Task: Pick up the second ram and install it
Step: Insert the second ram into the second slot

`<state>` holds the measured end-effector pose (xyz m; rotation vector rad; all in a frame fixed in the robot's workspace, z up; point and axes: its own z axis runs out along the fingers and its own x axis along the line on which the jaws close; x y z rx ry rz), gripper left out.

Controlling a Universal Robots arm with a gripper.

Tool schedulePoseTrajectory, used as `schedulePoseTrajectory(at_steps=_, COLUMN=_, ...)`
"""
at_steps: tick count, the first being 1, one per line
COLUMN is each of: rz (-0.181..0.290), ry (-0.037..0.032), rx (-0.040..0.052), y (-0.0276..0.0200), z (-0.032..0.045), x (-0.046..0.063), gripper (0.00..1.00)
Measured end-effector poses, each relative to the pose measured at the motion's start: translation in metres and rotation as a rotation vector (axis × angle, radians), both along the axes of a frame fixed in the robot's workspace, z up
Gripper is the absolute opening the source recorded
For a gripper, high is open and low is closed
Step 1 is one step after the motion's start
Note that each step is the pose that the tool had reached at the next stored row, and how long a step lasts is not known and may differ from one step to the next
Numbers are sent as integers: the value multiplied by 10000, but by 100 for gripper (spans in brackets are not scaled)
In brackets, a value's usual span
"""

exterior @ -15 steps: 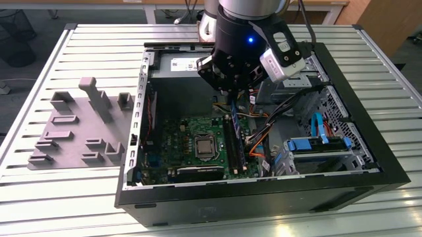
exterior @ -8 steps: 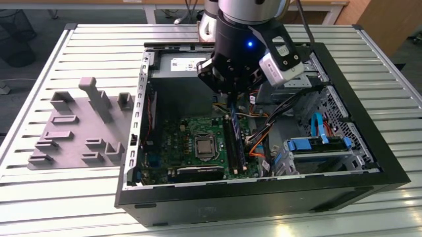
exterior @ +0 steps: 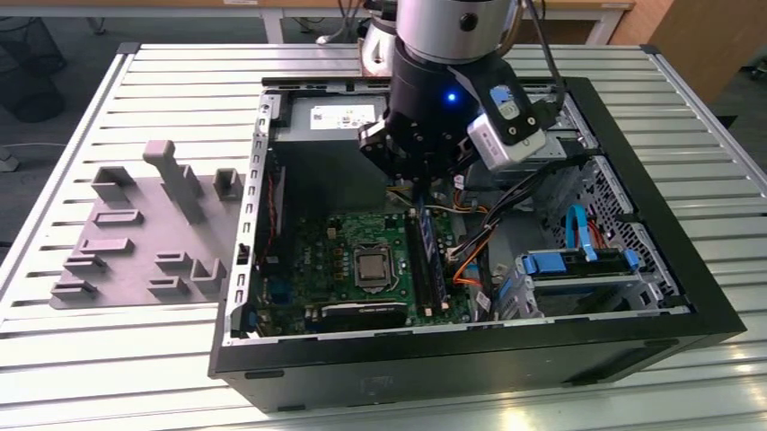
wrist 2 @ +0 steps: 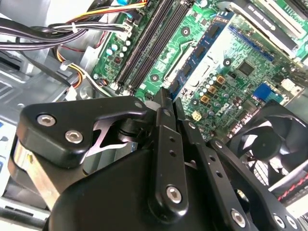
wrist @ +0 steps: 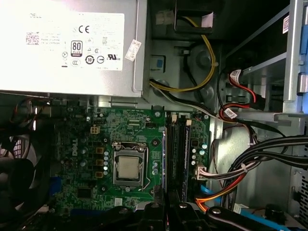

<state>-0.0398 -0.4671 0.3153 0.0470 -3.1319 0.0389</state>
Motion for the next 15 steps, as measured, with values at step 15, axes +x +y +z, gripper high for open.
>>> schedulePoseTrajectory(at_steps=15, rz=-29, ry=0, rx=0, y=0, z=-146, x=40, gripper=14)
